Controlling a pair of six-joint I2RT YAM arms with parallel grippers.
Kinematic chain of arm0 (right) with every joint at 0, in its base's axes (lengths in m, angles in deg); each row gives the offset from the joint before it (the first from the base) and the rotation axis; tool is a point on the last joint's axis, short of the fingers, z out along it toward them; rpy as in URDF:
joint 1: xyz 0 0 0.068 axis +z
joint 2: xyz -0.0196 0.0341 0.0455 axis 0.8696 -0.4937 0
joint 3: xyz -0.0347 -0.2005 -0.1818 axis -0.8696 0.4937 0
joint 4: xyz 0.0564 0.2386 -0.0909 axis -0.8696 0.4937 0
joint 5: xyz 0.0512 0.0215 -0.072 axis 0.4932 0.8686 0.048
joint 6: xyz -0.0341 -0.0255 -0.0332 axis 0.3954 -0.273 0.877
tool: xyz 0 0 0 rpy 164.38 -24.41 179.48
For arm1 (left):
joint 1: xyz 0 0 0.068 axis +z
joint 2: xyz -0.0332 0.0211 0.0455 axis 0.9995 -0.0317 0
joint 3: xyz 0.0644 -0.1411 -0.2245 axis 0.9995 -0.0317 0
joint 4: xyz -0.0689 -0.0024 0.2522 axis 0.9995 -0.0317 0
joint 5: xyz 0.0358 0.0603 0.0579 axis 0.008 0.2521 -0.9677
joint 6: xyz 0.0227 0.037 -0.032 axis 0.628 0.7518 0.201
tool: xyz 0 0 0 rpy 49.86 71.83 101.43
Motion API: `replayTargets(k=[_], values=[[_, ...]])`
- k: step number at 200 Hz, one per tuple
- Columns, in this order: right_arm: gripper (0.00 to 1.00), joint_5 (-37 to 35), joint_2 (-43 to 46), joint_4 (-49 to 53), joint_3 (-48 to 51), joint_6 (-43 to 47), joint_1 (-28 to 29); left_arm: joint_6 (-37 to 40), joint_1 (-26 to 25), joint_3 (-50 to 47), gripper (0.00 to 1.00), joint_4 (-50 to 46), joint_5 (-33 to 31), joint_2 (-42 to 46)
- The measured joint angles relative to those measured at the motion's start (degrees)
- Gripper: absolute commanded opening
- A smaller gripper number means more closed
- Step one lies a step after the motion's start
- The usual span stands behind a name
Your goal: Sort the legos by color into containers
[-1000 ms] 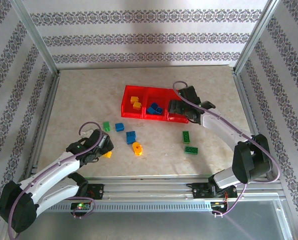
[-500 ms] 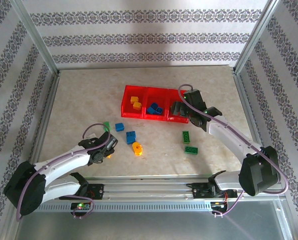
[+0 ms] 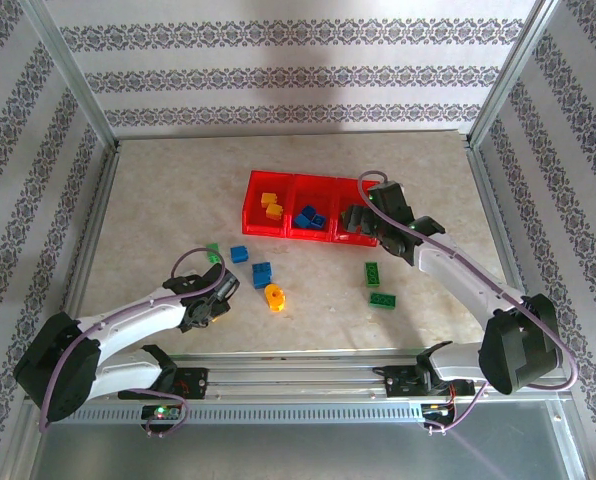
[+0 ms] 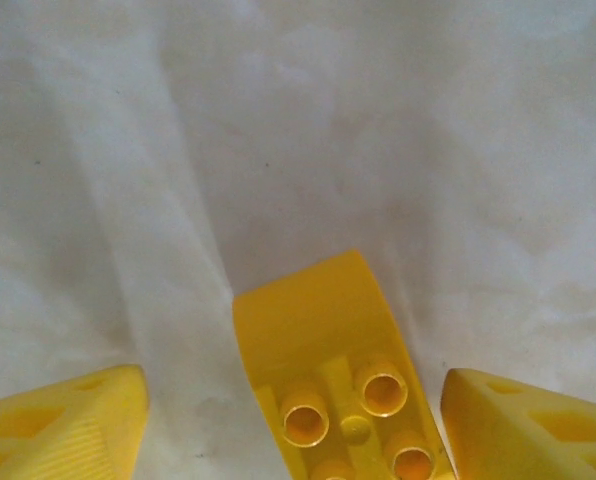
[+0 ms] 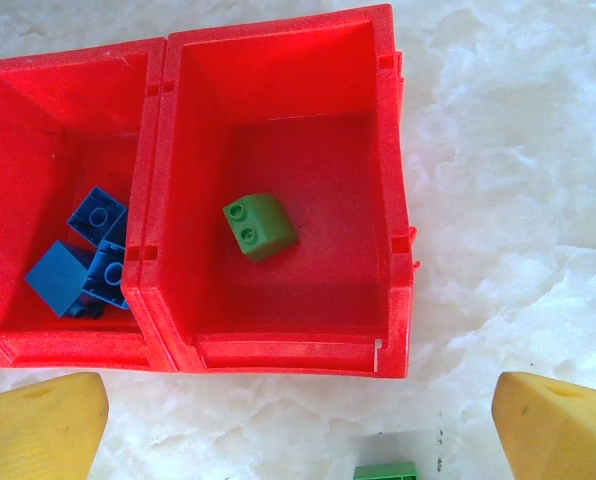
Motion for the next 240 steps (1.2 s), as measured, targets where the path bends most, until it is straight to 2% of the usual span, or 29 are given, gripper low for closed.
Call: replayTargets(k=[84,131,200,240], values=[[0.98,-0.8,1.5,0.0,0.0,-0.5,-0.9,2.4,-0.3,-0.2,0.45,0.2,1.2,-0.7],[0.98,-1.0,2.7,0.1,0.7,-1.6,-1.6,3.8,-0.3,-0.2,0.43,0.5,1.2,-0.8],[0.98,-1.5,3.3,0.9,2.6,-2.4,-2.0,6.3,-0.3,-0.2,0.32,1.4,1.2,-0.6],[0.98,-1.6,4.6,1.4,3.5,-3.3,-2.4,7.0,-0.3,-0.2,0.32,1.6,1.1,-0.6]])
